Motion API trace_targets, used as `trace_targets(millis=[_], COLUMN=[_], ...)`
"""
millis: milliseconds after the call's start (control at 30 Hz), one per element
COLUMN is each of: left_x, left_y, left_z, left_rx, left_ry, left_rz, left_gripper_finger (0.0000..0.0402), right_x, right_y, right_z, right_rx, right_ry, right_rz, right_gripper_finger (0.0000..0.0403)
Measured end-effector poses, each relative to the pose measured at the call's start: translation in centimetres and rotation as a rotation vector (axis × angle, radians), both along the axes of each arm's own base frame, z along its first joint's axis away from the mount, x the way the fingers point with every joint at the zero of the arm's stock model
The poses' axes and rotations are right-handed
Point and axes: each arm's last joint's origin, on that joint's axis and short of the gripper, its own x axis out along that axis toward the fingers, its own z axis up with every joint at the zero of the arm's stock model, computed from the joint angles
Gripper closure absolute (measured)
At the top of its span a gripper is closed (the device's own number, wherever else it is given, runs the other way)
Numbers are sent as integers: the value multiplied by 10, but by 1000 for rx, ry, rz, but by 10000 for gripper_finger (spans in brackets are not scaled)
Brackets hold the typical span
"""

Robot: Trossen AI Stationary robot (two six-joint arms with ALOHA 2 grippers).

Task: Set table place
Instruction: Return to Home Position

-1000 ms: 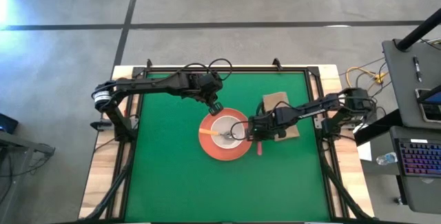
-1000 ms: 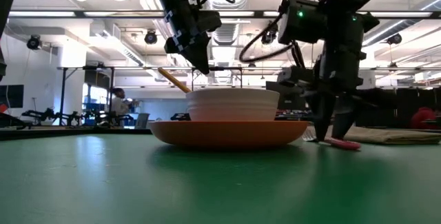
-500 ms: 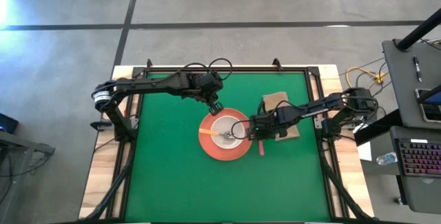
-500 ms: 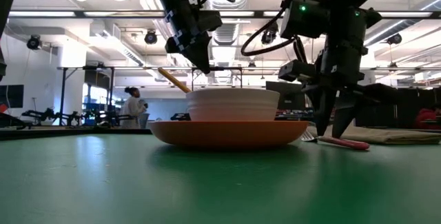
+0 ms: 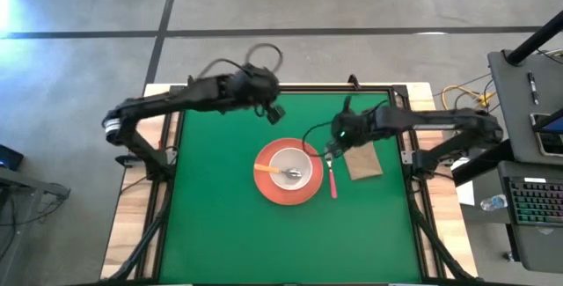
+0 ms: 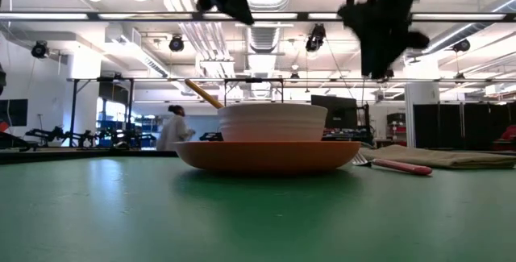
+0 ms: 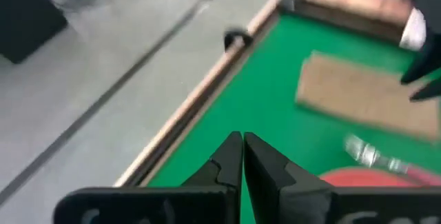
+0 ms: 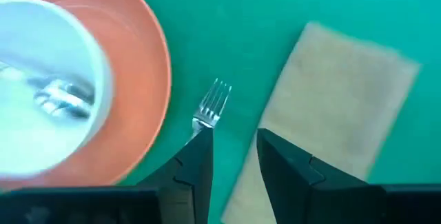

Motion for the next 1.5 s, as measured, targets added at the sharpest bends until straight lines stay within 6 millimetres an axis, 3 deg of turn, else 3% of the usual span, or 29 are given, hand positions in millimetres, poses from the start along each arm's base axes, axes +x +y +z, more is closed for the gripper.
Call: trace_targets(millis=[67,200,367,433,500,600,667,800,1000,1167,1300,1400,1500], left_x=[-12,-33,-52,-56,-58,-57,-62,-82,-123,-153,-172,-186,-196], left_y=[-3,-16,-24,-30,-45,-77,-98,-130,-135,-127,-123,-120,-117], left_z=[18,45,70,83,89,85,66,34,8,-32,-63,-87,-112], left_rx=[-20,-120,-452,-436,-305,-306,-278,-158,-100,-107,-68,-71,-76], left_ry=[-89,-277,-618,-686,-654,-713,-671,-709,-838,-886,-1000,-1080,-1133], left_rz=[7,-24,70,-48,-305,-436,-377,-234,-308,-317,-378,-410,-440], left_gripper_finger=[402,402,402,402,402,402,402,402,402,402,402,402,402], right_x=[-7,-25,-54,-68,-81,-97,-105,-126,-183,-226,-225,-212,-197], right_y=[-5,-9,3,10,17,25,30,40,37,36,35,34,35], right_z=[30,98,165,181,187,169,146,111,74,49,39,47,39], right_rx=[-24,-113,-315,-300,-260,-174,-124,-119,-221,-326,-384,-428,-427], right_ry=[-50,-307,-636,-804,-942,-965,-979,-1189,-1332,-1485,-1419,-1391,-1355], right_rz=[33,37,419,605,758,769,754,788,773,788,809,753,797], right_gripper_finger=[296,296,296,296,296,296,296,296,296,296,296,296,296])
